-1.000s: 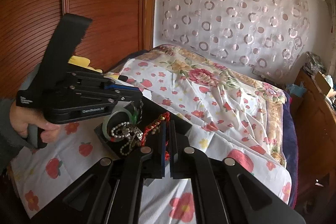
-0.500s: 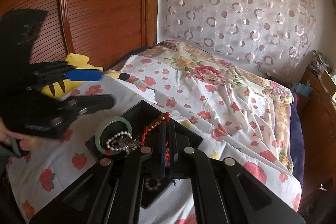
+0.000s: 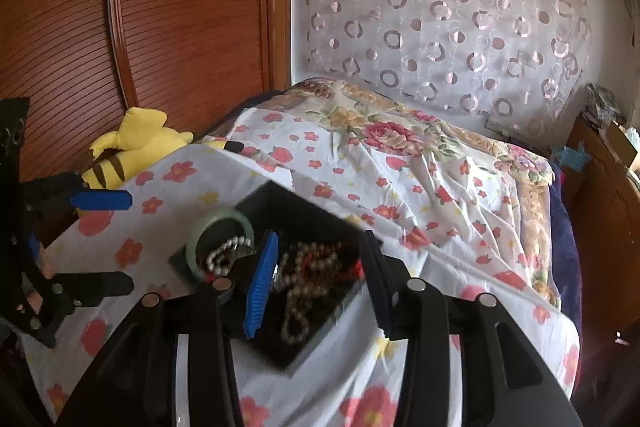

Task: Organize jewelry
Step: 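Grasp the small earring with left tool while right tool grasps the gold ring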

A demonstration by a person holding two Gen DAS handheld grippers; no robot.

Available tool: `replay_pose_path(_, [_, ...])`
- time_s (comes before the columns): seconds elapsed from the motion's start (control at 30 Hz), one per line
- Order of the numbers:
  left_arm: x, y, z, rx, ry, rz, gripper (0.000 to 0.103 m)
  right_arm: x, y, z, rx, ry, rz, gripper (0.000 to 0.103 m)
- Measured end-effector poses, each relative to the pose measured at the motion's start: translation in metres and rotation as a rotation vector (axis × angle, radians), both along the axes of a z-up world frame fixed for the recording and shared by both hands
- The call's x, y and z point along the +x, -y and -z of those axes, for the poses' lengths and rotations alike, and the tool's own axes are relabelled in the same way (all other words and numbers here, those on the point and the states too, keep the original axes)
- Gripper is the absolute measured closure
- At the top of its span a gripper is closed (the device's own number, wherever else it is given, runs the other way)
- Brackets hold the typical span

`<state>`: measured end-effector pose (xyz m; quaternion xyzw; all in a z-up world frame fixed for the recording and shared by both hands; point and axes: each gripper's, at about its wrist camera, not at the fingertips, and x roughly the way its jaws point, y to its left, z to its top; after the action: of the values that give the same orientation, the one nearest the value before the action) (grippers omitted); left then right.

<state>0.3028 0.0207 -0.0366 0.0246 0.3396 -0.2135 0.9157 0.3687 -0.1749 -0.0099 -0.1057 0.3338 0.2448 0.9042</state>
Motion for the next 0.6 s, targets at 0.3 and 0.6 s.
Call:
replay_pose_path(0.3, [-0.028,0.013,0.031,0.015,-0.059,0.041,0.019,-0.059,0.022,0.016,0.019,-0.063,-0.018,0.061])
replay_pose_path(0.6, [-0.039,0.01,0.045,0.034,-0.094,0.036,0.019,-0.098,-0.001,0.072,-0.055,-0.204,-0.1,0.088])
